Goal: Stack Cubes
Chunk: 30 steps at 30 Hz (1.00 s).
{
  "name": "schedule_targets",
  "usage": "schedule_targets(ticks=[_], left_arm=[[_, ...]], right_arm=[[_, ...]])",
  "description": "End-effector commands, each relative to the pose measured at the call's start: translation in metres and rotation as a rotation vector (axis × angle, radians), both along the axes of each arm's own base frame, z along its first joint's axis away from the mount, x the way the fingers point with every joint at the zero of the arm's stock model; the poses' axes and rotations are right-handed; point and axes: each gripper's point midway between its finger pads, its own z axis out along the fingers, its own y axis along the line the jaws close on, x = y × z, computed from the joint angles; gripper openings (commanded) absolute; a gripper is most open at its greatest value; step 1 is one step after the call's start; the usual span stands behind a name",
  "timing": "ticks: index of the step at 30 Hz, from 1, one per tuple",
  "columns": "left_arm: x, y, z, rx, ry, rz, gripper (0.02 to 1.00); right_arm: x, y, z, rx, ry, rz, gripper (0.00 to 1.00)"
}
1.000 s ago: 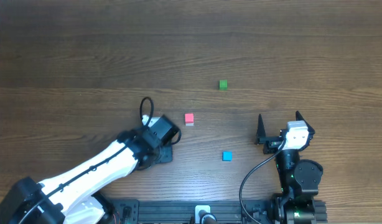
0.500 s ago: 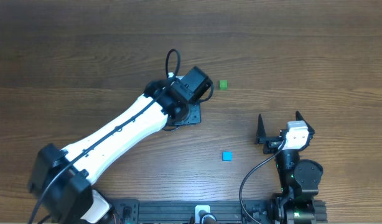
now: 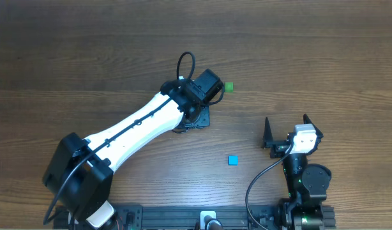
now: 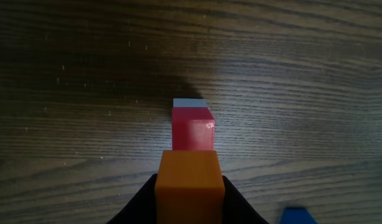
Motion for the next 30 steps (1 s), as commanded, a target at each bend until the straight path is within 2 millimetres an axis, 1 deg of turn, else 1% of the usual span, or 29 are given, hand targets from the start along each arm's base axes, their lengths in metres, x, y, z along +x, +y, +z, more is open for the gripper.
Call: schedule_targets(ticks=[1, 27, 30], left_arm=[[0.0046, -0.0044, -0.0070, 0.012, 0.007, 0.002, 0.040], [0.0107, -0.0113, -0.0103, -0.008, -0.008, 0.002, 0.042], [0.0104, -0.0110, -0.0143, -0.001, 0.000, 0.002, 0.042]], right_arm=[[-0.0001, 0.0022, -0.0019, 0.010, 0.000, 0.010, 0.993], [-0.0001, 0.0022, -0.0018, 0.010, 0.000, 0.010, 0.993], [-0.0001, 0.0022, -0.0019, 0.010, 0.000, 0.010, 0.991]])
